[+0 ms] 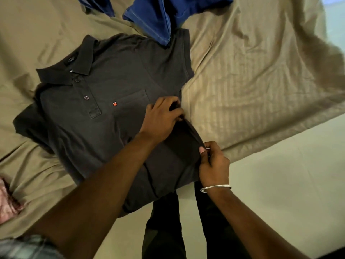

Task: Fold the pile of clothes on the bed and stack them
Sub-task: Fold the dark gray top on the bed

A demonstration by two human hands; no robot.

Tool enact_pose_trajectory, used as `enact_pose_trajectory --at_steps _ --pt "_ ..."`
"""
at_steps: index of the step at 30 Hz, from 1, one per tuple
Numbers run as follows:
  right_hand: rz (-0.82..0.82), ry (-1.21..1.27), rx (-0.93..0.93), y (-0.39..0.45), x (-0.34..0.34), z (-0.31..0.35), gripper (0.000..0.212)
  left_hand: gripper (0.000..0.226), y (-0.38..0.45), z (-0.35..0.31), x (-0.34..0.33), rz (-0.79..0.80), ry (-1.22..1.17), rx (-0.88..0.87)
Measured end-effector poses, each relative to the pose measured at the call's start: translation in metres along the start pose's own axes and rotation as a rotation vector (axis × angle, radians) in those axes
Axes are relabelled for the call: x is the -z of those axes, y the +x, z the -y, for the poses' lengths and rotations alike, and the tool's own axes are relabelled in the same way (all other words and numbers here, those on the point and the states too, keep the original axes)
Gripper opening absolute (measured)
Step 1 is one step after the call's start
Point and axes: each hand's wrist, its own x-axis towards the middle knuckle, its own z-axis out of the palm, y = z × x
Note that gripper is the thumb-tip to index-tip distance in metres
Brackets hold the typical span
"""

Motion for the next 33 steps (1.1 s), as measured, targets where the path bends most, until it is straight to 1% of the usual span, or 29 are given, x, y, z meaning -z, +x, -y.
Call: enact_pose_trajectory --at_steps 2,4,5,8,10,12,15,18,20,21,23,25,26,28,30,31,33 --pt "0.028 -0.022 0.012 -0.007 0.000 -0.002 0.011 0.025 0.008 0.005 0.007 -0.061 0.050 -0.165" --pt "0.060 -0.050 -0.021 -0.011 0.000 -0.008 0.021 0.030 0.013 0.008 0.014 -0.077 0.085 -0.239" --pt "0.060 -0.076 -0.013 -0.013 0.001 -0.011 0.022 0.031 0.015 0.009 0.017 -0.078 0.095 -0.248" --pt "-0.025 -0.168 0.115 -0.028 0.012 -0.021 0.013 0.032 0.017 0.011 0.021 -0.074 0.103 -0.263" --pt "-0.075 -0.114 0.131 -0.041 0.021 -0.022 0.022 0.032 0.024 0.009 0.025 -0.075 0.067 -0.288" --pt "-0.090 -0.044 0.081 -0.048 0.022 -0.018 0.037 0.031 0.032 0.005 0.028 -0.070 0.009 -0.312" --pt "-0.059 -0.009 0.027 -0.038 0.020 -0.018 0.040 0.025 0.038 -0.001 0.024 -0.057 0.004 -0.279" --pt "-0.035 -0.147 0.000 -0.019 0.025 -0.033 0.037 0.025 0.039 -0.006 0.011 -0.044 -0.010 -0.089" --pt "-0.019 -0.271 -0.039 -0.011 0.030 -0.042 0.034 0.032 0.034 -0.013 0.003 -0.014 -0.067 0.056" --pt "-0.018 -0.311 -0.051 -0.009 0.031 -0.044 0.033 0.035 0.029 -0.016 -0.001 -0.034 -0.094 0.116" --pt "-0.020 -0.350 -0.041 -0.010 0.031 -0.044 0.031 0.034 0.005 -0.026 -0.005 -0.156 -0.129 0.222" --pt "-0.044 -0.308 -0.021 -0.012 0.028 -0.039 0.030 0.031 -0.031 -0.032 -0.010 -0.295 -0.161 0.331" --pt "-0.047 -0.294 -0.014 -0.013 0.025 -0.037 0.032 0.030 -0.053 -0.034 -0.013 -0.331 -0.175 0.402" --pt "-0.033 -0.352 0.026 -0.015 0.021 -0.036 0.033 0.030 -0.102 -0.037 -0.020 -0.349 -0.167 0.581" --pt "-0.046 -0.368 0.044 -0.017 0.018 -0.040 0.024 0.035 -0.151 -0.036 -0.026 -0.328 -0.099 0.803" --pt "-0.074 -0.329 0.032 -0.016 0.017 -0.042 0.020 0.041 -0.171 -0.033 -0.027 -0.318 -0.078 0.933" --pt "-0.103 -0.255 0.020 -0.016 0.020 -0.046 0.017 0.057 -0.207 -0.025 -0.027 -0.323 -0.111 1.214"
